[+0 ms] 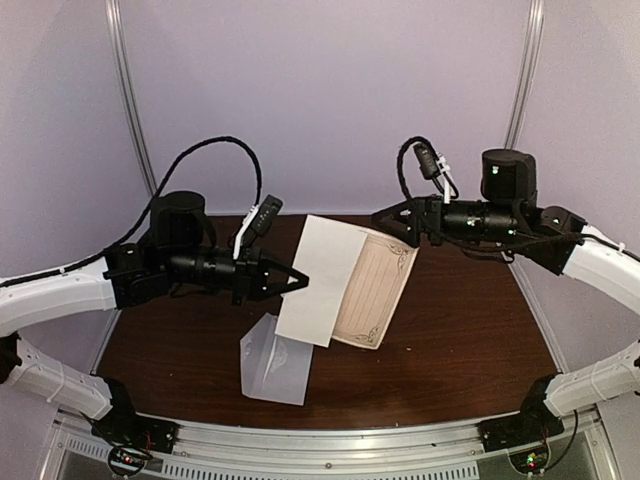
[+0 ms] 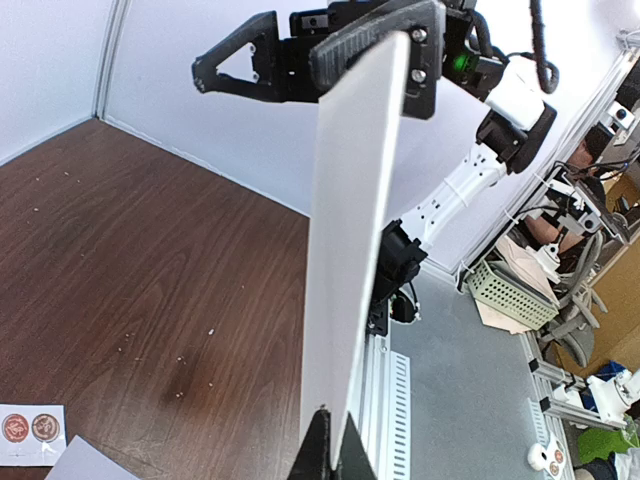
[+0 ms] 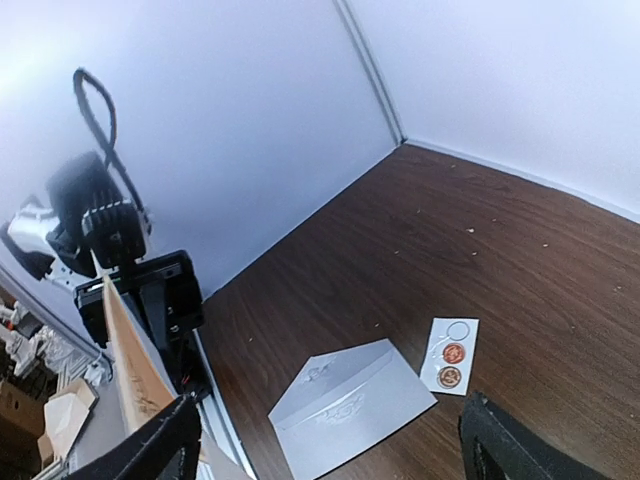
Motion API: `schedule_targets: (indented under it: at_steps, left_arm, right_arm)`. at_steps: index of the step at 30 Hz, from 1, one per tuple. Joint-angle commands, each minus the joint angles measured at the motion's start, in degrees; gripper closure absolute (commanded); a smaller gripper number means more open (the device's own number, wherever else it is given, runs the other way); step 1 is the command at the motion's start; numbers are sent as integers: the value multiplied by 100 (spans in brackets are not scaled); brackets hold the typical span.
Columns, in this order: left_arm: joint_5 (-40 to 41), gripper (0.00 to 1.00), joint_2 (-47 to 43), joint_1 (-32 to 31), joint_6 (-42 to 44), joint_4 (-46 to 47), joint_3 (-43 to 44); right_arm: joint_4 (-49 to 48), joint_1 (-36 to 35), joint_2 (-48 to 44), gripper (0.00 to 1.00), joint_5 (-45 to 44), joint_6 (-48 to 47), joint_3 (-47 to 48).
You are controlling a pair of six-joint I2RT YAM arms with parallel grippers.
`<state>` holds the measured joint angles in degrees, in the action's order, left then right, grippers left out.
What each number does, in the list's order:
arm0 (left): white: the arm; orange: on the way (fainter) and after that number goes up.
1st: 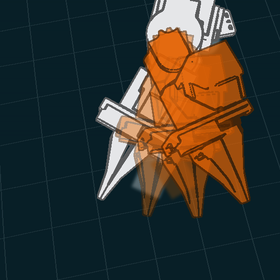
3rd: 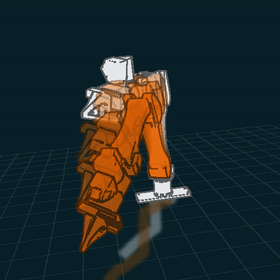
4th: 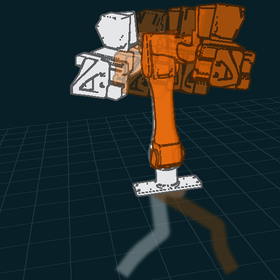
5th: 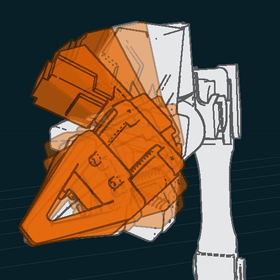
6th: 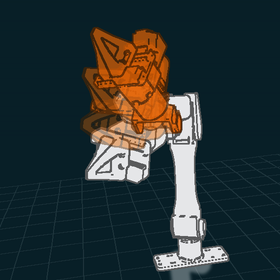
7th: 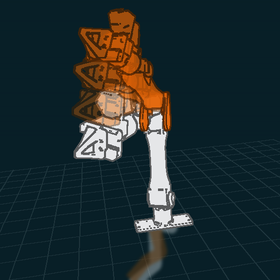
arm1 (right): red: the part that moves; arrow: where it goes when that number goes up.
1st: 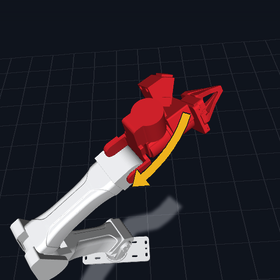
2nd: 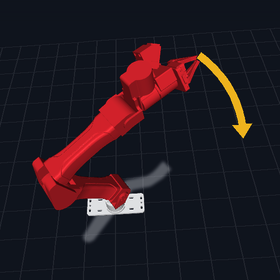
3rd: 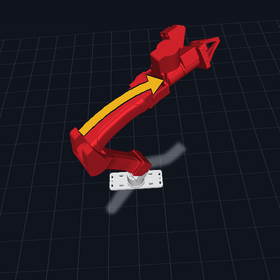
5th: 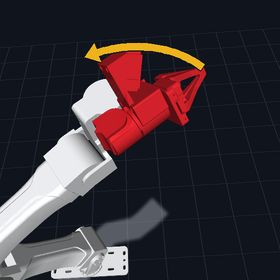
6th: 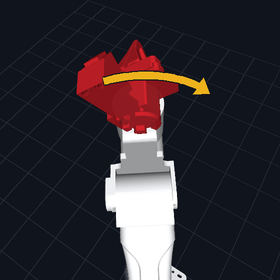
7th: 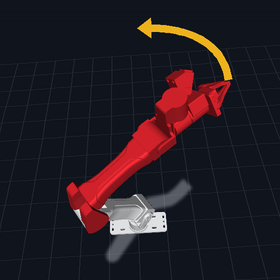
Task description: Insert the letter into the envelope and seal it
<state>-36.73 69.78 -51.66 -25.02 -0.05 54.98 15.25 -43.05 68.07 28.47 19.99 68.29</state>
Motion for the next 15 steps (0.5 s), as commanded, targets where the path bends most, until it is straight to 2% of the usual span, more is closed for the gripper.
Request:
schedule_targets:
  at_steps: [1, 4, 8, 15]
  left_arm:
    - [386, 100, -251, 72, -213, 417, -161]
    - [509, 100, -375, 86, -277, 508, -187]
    - [762, 100, -551, 97, -389, 756, -198]
    - [1004, 100, -685, 95, -661, 1179, -216]
  right_arm:
    - [-777, 493, -607, 7, -694, 751, -436]
    - [-787, 894, -830, 3, -969, 1043, -674]
    - [-615, 1098, -877, 2, -1007, 1107, -948]
    - [-857, 1034, -908, 2, -135, 1089, -1659]
